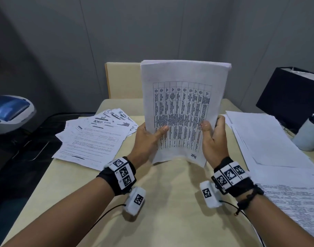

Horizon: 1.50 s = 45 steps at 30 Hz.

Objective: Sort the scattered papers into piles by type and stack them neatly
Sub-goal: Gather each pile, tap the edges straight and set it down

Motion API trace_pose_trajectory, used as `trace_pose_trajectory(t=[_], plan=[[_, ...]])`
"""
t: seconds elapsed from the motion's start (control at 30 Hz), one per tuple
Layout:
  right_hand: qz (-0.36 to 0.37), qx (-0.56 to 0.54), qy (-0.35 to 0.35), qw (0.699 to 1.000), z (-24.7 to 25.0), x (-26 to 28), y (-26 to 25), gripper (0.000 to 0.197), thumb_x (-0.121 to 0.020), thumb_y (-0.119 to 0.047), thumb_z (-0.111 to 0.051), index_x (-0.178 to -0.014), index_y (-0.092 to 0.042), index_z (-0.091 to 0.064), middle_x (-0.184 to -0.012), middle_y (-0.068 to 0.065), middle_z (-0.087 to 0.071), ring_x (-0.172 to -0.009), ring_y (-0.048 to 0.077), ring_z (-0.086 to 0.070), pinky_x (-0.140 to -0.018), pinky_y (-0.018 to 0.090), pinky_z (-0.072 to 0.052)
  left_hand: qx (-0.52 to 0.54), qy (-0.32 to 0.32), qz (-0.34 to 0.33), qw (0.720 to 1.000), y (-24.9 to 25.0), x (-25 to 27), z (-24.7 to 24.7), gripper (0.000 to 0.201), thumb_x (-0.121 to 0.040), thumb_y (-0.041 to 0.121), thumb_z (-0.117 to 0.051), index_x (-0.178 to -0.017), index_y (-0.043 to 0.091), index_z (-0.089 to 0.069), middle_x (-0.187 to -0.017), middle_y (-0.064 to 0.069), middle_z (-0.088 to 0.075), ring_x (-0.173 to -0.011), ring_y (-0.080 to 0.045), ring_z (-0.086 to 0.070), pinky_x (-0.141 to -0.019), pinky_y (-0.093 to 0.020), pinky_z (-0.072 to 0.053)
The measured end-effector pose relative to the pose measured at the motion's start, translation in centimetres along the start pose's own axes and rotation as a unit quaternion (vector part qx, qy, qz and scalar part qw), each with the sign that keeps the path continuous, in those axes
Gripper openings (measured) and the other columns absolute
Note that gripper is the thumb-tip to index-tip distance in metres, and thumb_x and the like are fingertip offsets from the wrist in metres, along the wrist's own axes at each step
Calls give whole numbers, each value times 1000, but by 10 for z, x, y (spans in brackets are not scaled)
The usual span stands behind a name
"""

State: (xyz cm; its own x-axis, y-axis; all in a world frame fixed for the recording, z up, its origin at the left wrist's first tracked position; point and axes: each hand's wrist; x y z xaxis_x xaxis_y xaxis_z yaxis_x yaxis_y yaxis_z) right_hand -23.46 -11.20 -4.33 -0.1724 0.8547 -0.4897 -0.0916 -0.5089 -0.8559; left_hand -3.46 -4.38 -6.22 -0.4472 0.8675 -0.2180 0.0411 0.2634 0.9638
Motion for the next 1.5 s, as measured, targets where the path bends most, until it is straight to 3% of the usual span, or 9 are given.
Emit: trace_pose_trajectory(t=[0.27,0.47,0.63,0.73,0.87,1.03,1.2,1.4,1.5], plan=[[-25,25,-41,999,-2,21,22,27,-111,-29,-38,-130,-10,-39,-112,-20,-62,-94,-16,-61,-78,6,-47,-31,4,-3,1000,-10,9,0,32,-91,22,-81,-120,12,-72,-79,15,-77,-76,4,-71,-73,-14,-53],[-41,16,-36,998,2,18,20,22,-112,-30,-36,-127,-16,-41,-116,-17,-65,-98,-11,-65,-79,14,-50,-33,10,-9,999,-8,4,0,34,-86,25,-84,-117,17,-73,-99,9,-81,-96,-5,-75,-75,-13,-56],[-21,-10,-21,1000,2,9,7,25,-110,-32,-35,-122,-11,-43,-114,-11,-67,-100,-5,-67,-79,13,-54,-29,11,-39,999,-3,-1,-8,23,-89,14,-81,-110,10,-73,-58,10,-68,-59,5,-67,-62,-9,-52],[-37,-7,-20,999,2,11,18,28,-108,-39,-34,-121,-15,-40,-115,-9,-67,-100,1,-68,-85,33,-59,-18,-5,-28,999,-7,-1,-10,25,-87,13,-82,-107,25,-72,-82,12,-80,-79,1,-74,-71,-11,-57],[-59,23,-44,997,5,17,36,20,-110,-38,-36,-121,-21,-39,-114,-7,-67,-98,4,-68,-89,47,-59,-34,-24,-2,999,-15,2,-7,35,-85,23,-84,-118,21,-73,-103,13,-80,-100,-1,-75,-83,-16,-60],[-81,47,-80,992,8,16,41,17,-110,-30,-39,-120,-17,-37,-118,-9,-65,-100,-3,-66,-91,46,-59,-58,-32,4,998,-19,-2,-1,44,-84,34,-85,-124,24,-72,-110,14,-79,-105,-2,-73,-90,-24,-57],[-65,52,-94,992,12,7,35,17,-110,-27,-39,-123,-16,-39,-117,-10,-65,-100,-6,-65,-86,33,-58,-59,-1,-9,998,-19,-7,-3,29,-85,27,-85,-110,32,-71,-102,14,-80,-96,-3,-75,-74,-13,-56],[-74,78,-124,986,12,12,48,17,-110,-27,-40,-122,-17,-35,-118,-8,-65,-103,1,-67,-86,36,-59,-71,6,13,997,-26,-7,-4,15,-86,17,-84,-95,21,-73,-72,15,-77,-67,1,-70,-60,-8,-50],[-84,78,-141,983,15,14,54,18,-110,-26,-41,-125,-18,-34,-124,-10,-62,-106,-7,-63,-91,33,-57,-71,13,25,997,-30,-6,-3,24,-85,20,-85,-107,15,-76,-85,10,-81,-75,-2,-74,-62,-10,-52]])
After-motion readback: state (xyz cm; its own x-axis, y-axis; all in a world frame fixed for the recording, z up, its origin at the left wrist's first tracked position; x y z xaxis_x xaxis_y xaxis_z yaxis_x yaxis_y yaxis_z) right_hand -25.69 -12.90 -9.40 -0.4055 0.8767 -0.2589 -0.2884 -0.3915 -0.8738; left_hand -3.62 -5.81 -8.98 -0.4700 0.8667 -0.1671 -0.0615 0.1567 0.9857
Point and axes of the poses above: each hand's wrist, its own x-axis away from the middle knuckle, its own z-axis out of the back of the hand, y = z × x
